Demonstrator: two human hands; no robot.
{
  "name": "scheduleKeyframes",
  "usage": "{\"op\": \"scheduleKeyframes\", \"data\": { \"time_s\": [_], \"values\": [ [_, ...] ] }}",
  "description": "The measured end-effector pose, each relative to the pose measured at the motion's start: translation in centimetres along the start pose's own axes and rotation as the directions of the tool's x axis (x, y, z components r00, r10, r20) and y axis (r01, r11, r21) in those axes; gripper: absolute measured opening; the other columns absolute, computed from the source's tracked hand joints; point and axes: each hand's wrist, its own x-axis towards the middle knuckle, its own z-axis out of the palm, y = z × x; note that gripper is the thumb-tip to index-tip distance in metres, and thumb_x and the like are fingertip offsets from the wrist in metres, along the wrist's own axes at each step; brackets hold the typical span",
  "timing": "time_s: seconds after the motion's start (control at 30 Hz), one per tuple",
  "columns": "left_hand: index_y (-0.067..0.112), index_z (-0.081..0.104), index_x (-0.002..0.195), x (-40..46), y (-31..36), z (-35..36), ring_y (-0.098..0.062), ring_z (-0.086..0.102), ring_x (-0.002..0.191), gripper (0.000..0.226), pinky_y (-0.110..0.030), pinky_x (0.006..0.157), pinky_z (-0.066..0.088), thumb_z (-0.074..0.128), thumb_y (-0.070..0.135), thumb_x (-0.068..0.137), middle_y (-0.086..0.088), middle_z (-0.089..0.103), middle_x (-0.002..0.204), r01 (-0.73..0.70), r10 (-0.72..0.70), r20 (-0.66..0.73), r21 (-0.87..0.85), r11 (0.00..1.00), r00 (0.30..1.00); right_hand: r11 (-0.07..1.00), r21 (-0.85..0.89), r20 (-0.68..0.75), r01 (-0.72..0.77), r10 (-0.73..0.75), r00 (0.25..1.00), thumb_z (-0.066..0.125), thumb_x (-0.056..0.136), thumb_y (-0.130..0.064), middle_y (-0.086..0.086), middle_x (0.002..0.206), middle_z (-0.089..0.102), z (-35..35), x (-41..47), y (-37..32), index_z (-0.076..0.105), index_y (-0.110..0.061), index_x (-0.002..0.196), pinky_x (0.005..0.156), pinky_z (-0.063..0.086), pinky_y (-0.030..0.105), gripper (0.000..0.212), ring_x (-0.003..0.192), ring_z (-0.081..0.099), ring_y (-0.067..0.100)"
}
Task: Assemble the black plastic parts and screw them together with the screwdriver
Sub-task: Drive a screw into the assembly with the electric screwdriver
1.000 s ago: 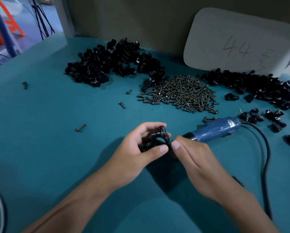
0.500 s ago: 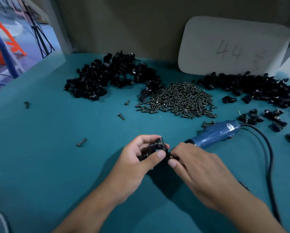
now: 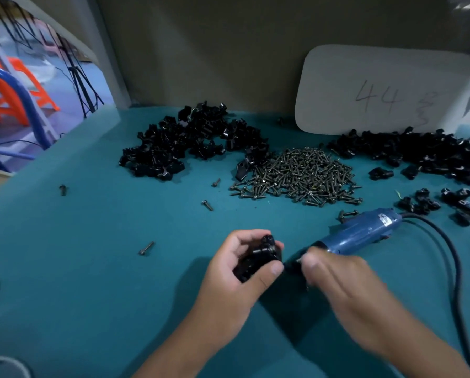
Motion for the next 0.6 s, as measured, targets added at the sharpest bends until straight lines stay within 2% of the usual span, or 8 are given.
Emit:
{"op": "scheduleKeyframes", "data": {
  "time_s": [0.07,0.17,0.3,0.37,0.4,0.47,0.53,0.6],
  "values": [
    [0.016,0.061,0.114,0.5,0.0,-0.4,-0.01,0.072,0.098,0.036,-0.021,0.086,0.054,0.072,0.016,0.08,0.001,0.077,0.107,-0.011,0.01,-0.068,0.0,1.0,0.998,0.949,0.147,-0.095,-0.28,0.295,0.951,0.018,0.091,-0.081,-0.011,0.063,0.06,-2.0,0.4,2.3,0.06,-0.031,0.073,0.064,0.042,0.027,0.068,0.065,0.054,0.007],
    [0.016,0.062,0.112,1.0,-0.1,-0.9,-0.013,0.073,0.089,0.035,-0.023,0.08,0.057,0.072,0.019,0.078,0.0,0.077,0.104,-0.016,0.015,-0.143,-0.003,1.0,0.99,0.746,-0.006,-0.106,-0.665,0.661,0.743,0.015,0.069,-0.092,0.001,0.078,0.07,-3.8,1.2,6.0,0.07,-0.022,0.081,0.078,0.047,0.038,0.09,0.084,0.062,0.022],
    [0.015,0.063,0.111,0.9,-0.2,-0.9,-0.014,0.072,0.085,0.035,-0.02,0.072,0.054,0.071,0.019,0.077,-0.002,0.077,0.102,0.026,-0.033,-0.171,-0.043,0.999,0.985,0.634,-0.174,-0.165,-0.753,0.735,0.657,0.004,0.064,-0.101,0.009,0.093,0.061,-3.6,3.2,7.1,0.062,-0.011,0.095,0.07,0.046,0.04,0.111,0.086,0.056,0.028],
    [0.014,0.063,0.112,0.9,-0.3,-0.9,-0.016,0.072,0.088,0.037,-0.021,0.071,0.054,0.071,0.019,0.077,-0.004,0.077,0.103,0.061,-0.072,-0.167,-0.073,0.996,0.983,0.61,-0.207,-0.167,-0.765,0.748,0.642,0.016,0.075,-0.097,0.009,0.099,0.061,-3.7,4.3,6.3,0.063,-0.012,0.113,0.065,0.047,0.039,0.104,0.085,0.057,0.028],
    [0.014,0.063,0.113,0.9,-0.2,-0.9,-0.016,0.071,0.088,0.037,-0.021,0.069,0.054,0.071,0.018,0.077,-0.005,0.077,0.103,0.076,-0.091,-0.166,-0.092,0.993,0.982,0.614,-0.15,-0.165,-0.775,0.757,0.632,0.028,0.081,-0.09,0.009,0.099,0.064,-3.7,4.7,5.9,0.063,-0.013,0.117,0.065,0.051,0.04,0.092,0.083,0.061,0.028],
    [0.013,0.064,0.113,0.9,-0.2,-0.8,-0.013,0.071,0.087,0.035,-0.019,0.067,0.054,0.073,0.014,0.079,-0.006,0.077,0.103,0.105,-0.128,-0.169,-0.139,0.985,0.977,0.604,0.183,-0.145,-0.775,0.797,0.587,0.053,0.085,-0.072,0.006,0.091,0.072,-3.6,4.7,5.3,0.066,-0.011,0.105,0.07,0.062,0.043,0.066,0.077,0.072,0.025],
    [0.013,0.064,0.113,1.1,-0.2,-0.9,-0.012,0.071,0.09,0.028,-0.02,0.067,0.054,0.072,0.004,0.088,-0.006,0.078,0.103,0.13,-0.164,-0.182,-0.186,0.974,0.969,0.503,0.602,-0.047,-0.62,0.797,0.602,0.066,0.089,-0.049,0.009,0.094,0.073,-3.3,4.2,4.7,0.063,-0.012,0.099,0.065,0.064,0.04,0.038,0.077,0.075,0.025],
    [0.013,0.065,0.113,1.3,-0.1,-1.2,-0.012,0.072,0.091,0.024,-0.022,0.066,0.054,0.064,-0.001,0.094,-0.004,0.078,0.101,0.143,-0.194,-0.207,-0.237,0.961,0.959,0.322,0.867,0.031,-0.38,0.727,0.686,0.067,0.094,-0.031,0.014,0.106,0.07,-3.0,3.7,4.2,0.059,-0.012,0.112,0.064,0.062,0.038,0.028,0.088,0.073,0.029]
  ]
}}
